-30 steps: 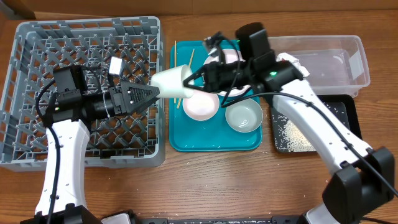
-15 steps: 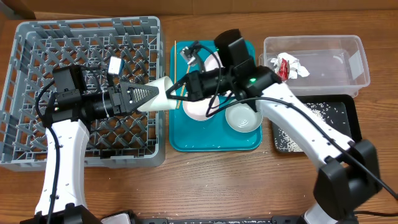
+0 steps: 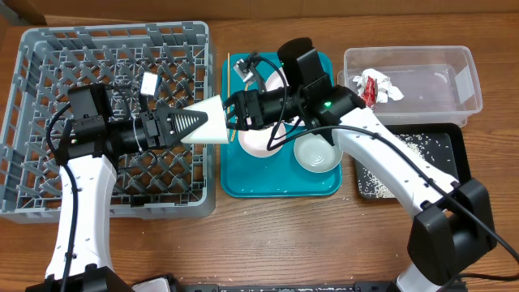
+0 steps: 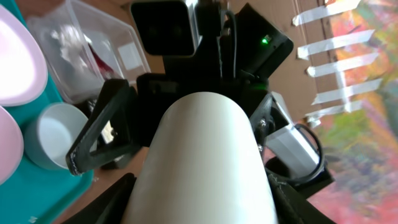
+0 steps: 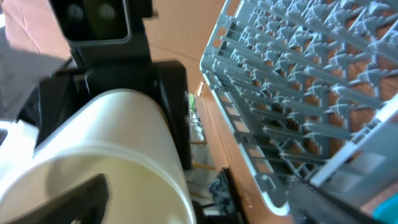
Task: Sort waste into correct bins and load items into the dishwasher
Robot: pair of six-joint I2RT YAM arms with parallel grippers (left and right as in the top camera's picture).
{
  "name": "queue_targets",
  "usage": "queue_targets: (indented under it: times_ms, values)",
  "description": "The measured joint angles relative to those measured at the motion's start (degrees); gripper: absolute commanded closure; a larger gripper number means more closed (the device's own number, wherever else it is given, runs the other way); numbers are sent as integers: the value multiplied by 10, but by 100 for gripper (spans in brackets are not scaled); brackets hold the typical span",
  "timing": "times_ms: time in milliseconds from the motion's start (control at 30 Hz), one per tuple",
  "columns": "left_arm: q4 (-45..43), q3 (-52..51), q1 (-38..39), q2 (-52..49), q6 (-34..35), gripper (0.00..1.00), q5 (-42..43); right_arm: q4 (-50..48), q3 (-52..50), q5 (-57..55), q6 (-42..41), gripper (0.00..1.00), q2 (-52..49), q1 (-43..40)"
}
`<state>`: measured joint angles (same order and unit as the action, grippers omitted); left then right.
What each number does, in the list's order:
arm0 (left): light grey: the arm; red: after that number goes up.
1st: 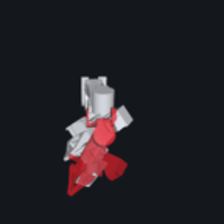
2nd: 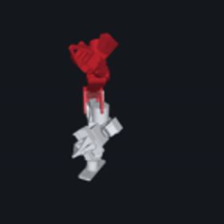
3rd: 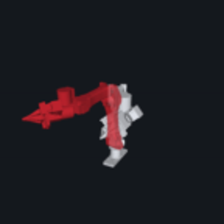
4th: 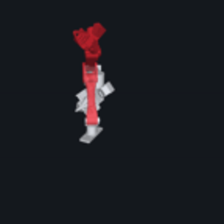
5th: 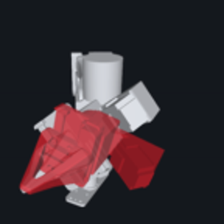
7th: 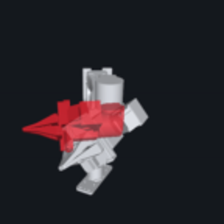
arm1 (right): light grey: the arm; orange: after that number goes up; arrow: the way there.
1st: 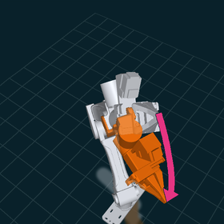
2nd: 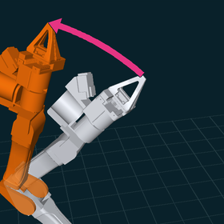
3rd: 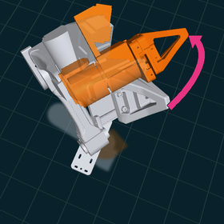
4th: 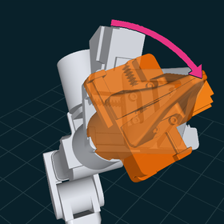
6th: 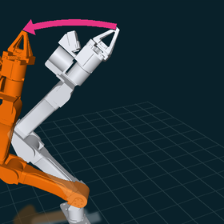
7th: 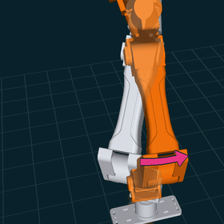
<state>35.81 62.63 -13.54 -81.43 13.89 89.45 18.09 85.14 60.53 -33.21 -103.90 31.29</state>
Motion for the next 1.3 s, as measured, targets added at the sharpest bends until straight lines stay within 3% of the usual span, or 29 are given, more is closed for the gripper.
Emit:
queue_targets:
  times_ms: [100,333,533,733,933,1100,1200,1300]
  values:
    - [-85,3,-5,0,19,64,-1,34,0,-2,9,0,0,-28]
    - [-378,74,-54,0,155,73,-19,227,0,-81,66,0,0,-117]
    - [-410,144,-65,8,221,71,-83,327,-1,-185,102,0,0,-118]
    - [-230,186,-64,9,228,69,-254,356,-1,-247,115,0,0,-117]
    - [91,281,-29,7,127,61,-454,360,-1,-281,121,0,0,-117]
    - [368,372,63,9,42,61,-645,372,-1,-308,123,0,0,-117]
    - [478,377,102,10,24,64,-737,381,-1,-324,123,0,0,-117]
    - [526,366,114,8,22,67,-788,388,-1,-335,123,0,0,-117]
